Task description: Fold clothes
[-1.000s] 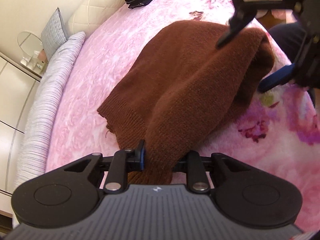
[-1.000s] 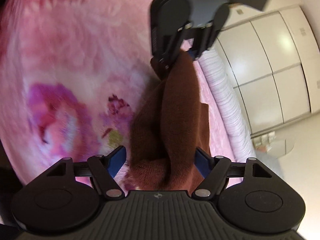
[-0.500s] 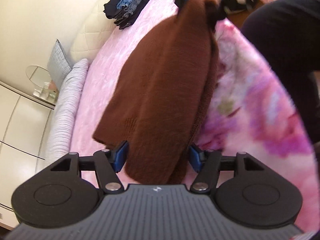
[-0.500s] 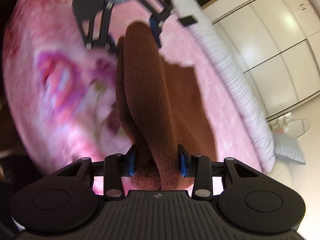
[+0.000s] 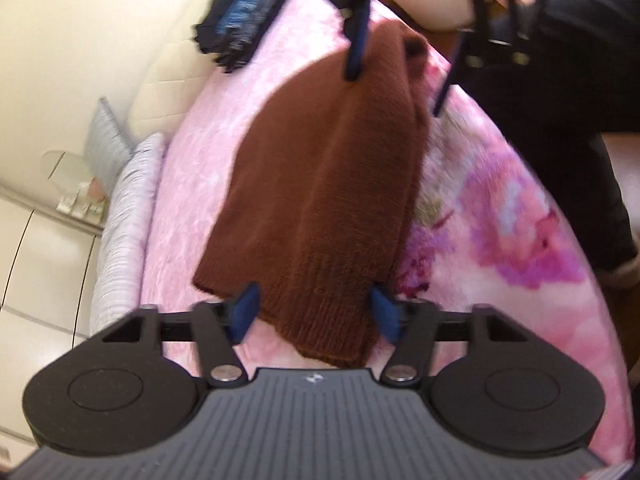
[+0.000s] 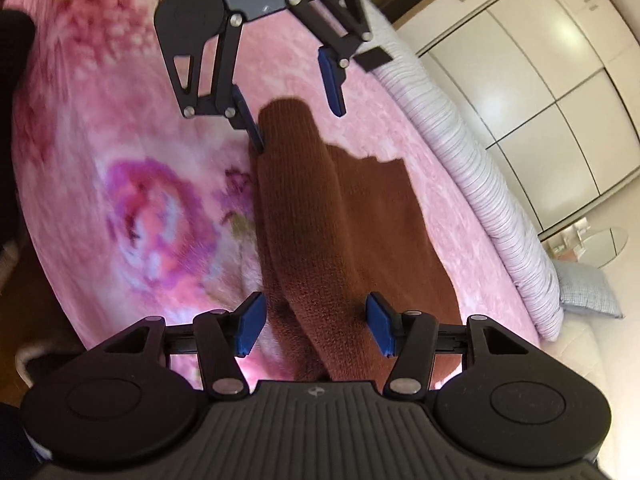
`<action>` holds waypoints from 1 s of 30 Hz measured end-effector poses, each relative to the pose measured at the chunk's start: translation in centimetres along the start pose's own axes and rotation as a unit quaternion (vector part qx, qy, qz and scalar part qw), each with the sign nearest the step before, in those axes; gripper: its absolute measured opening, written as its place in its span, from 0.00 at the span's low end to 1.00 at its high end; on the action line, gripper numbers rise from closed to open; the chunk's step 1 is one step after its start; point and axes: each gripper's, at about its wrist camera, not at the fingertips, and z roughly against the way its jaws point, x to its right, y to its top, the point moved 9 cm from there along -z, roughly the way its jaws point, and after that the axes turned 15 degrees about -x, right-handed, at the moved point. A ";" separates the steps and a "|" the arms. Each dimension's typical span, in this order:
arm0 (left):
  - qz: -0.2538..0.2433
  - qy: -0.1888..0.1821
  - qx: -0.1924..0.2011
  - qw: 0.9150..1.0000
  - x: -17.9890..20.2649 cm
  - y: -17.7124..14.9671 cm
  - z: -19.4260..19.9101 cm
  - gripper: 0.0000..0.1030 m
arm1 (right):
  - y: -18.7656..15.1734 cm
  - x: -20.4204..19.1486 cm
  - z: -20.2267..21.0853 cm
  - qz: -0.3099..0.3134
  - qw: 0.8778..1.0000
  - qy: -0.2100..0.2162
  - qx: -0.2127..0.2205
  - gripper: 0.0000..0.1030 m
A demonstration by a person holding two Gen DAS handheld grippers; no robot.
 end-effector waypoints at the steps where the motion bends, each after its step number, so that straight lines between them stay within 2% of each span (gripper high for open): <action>1: -0.008 0.019 -0.001 1.000 -0.5 0.1 -0.1 0.22 | 0.0 0.0 0.3 -0.013 1.000 0.003 0.000 0.25; 3: -0.005 0.080 0.007 0.997 -2.8 0.4 0.5 0.19 | 0.2 0.7 1.3 -0.047 0.999 0.003 0.012 0.16; 5: 0.010 0.137 0.021 0.990 -5.5 0.8 1.7 0.18 | 0.7 2.5 2.4 -0.076 0.996 -0.021 0.039 0.14; 7: 0.017 0.172 0.030 0.984 -7.2 1.0 2.4 0.18 | 1.2 3.9 3.4 -0.099 0.991 -0.056 0.063 0.14; 8: 0.017 0.176 0.030 0.984 -7.3 1.0 2.4 0.18 | 1.3 3.4 3.0 -0.092 0.992 -0.055 0.059 0.14; 10: 0.006 0.148 0.017 0.989 -6.0 0.4 1.1 0.18 | 1.5 2.1 1.8 -0.074 0.995 -0.045 0.044 0.15; 12: -0.011 0.104 -0.013 0.994 -3.2 -1.0 -1.4 0.22 | 1.6 0.8 0.7 -0.055 0.997 -0.036 0.029 0.15; 13: -0.020 0.081 -0.030 0.996 -1.7 -1.8 -2.6 0.22 | 1.7 0.1 0.1 -0.045 0.998 -0.031 0.021 0.18; 14: -0.029 0.066 -0.040 0.997 -0.3 -2.6 -3.4 0.23 | 1.8 -0.6 -0.4 -0.036 0.999 -0.026 0.014 0.29; 16: -0.026 0.060 -0.044 0.997 1.0 -3.7 -3.6 0.18 | 1.7 -1.1 -0.5 -0.023 0.999 -0.029 0.011 0.40; 17: -0.019 0.059 -0.043 0.997 1.3 -4.1 -3.4 0.18 | 1.5 -0.9 -0.3 -0.026 0.999 -0.030 0.012 0.44; 24: 0.073 0.023 -0.040 0.996 -0.7 -5.7 -1.0 0.22 | -2.0 0.7 0.8 -0.059 0.998 -0.023 -0.008 0.53; 27: 0.108 0.010 -0.026 0.994 -1.8 -5.7 1.1 0.22 | -3.2 0.8 1.2 -0.082 0.996 -0.021 -0.016 0.56; 30: 0.145 0.011 0.010 0.989 -3.0 -4.5 3.1 0.23 | -3.6 0.6 1.4 -0.096 0.995 -0.019 -0.020 0.57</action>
